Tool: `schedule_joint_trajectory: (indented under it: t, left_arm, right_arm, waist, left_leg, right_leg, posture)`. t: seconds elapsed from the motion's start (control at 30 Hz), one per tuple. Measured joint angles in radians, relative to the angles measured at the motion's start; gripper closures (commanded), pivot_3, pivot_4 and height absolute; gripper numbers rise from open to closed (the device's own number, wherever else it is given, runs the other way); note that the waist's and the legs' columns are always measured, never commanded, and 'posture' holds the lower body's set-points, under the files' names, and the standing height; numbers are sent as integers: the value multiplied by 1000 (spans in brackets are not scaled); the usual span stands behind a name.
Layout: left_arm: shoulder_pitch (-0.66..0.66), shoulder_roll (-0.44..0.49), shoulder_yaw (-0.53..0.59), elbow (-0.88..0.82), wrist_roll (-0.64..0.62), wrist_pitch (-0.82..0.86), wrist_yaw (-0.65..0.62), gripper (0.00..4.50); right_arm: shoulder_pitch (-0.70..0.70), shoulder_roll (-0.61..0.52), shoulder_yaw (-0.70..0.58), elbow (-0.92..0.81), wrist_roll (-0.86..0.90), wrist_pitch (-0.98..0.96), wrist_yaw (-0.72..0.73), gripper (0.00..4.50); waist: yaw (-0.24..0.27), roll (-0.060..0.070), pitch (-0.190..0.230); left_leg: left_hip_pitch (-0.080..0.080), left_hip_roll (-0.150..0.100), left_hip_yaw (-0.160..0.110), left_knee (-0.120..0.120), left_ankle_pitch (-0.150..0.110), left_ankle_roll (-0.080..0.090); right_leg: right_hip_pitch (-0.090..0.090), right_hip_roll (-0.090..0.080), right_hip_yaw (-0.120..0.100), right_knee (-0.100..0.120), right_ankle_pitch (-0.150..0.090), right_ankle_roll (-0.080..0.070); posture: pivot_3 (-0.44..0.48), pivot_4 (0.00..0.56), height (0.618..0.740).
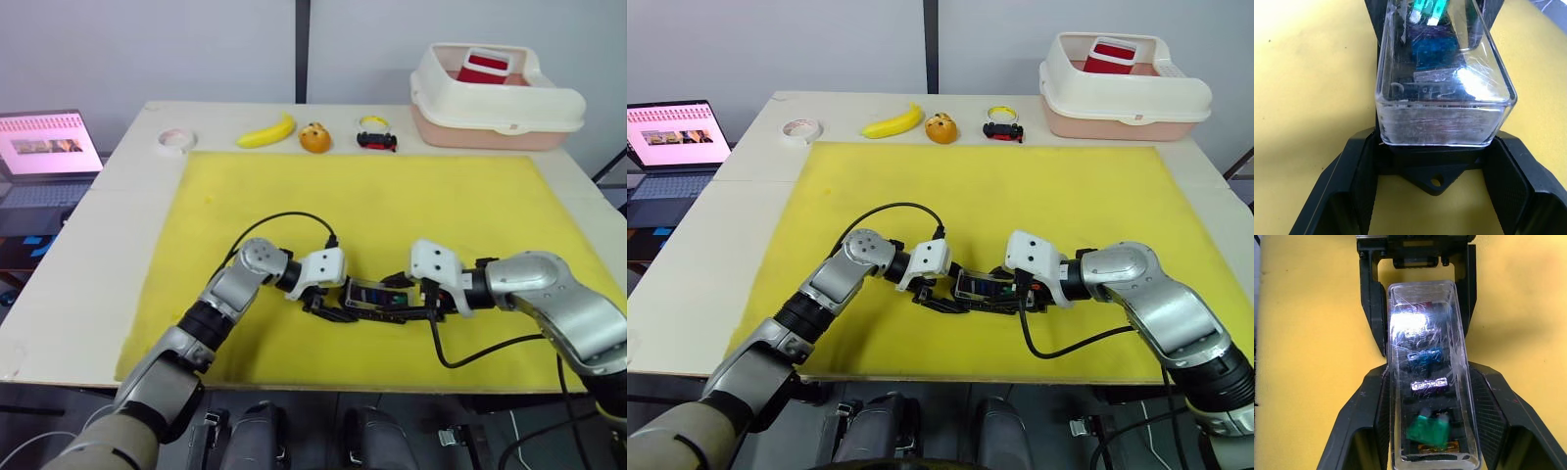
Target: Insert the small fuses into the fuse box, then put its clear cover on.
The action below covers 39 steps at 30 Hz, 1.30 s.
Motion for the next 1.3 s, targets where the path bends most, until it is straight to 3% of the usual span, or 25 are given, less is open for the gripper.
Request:
schedule_joint_trajectory:
  t: [0.73, 0.93, 1.3]
  left_arm:
    - [0, -10, 1, 2, 9, -1, 0, 1972]
    - [0, -10, 3, 2, 9, 0, 3, 1972]
    - [0, -12, 4, 2, 8, 0, 3, 1972]
  right_arm:
    - [-43, -20, 22, 24, -14, 20, 56, 2730]
    - [-49, -19, 25, 55, -7, 48, 61, 28]
    - [-16, 49, -75, 9, 38, 1, -5, 28]
  waist:
    - [2, 0, 0]
    - [1, 0, 0]
    - [3, 0, 0]
  left_leg:
    - [0, -1, 0, 0, 0, 0]
    - [0, -1, 0, 0, 0, 0]
    - [0, -2, 0, 0, 0, 0]
  right_leg:
    - [0, -1, 0, 0, 0, 0]
    - [0, -2, 0, 0, 0, 0]
    - [0, -2, 0, 0, 0, 0]
  posture:
    - [0, 150, 740]
    - [0, 150, 740]
    - [0, 150, 740]
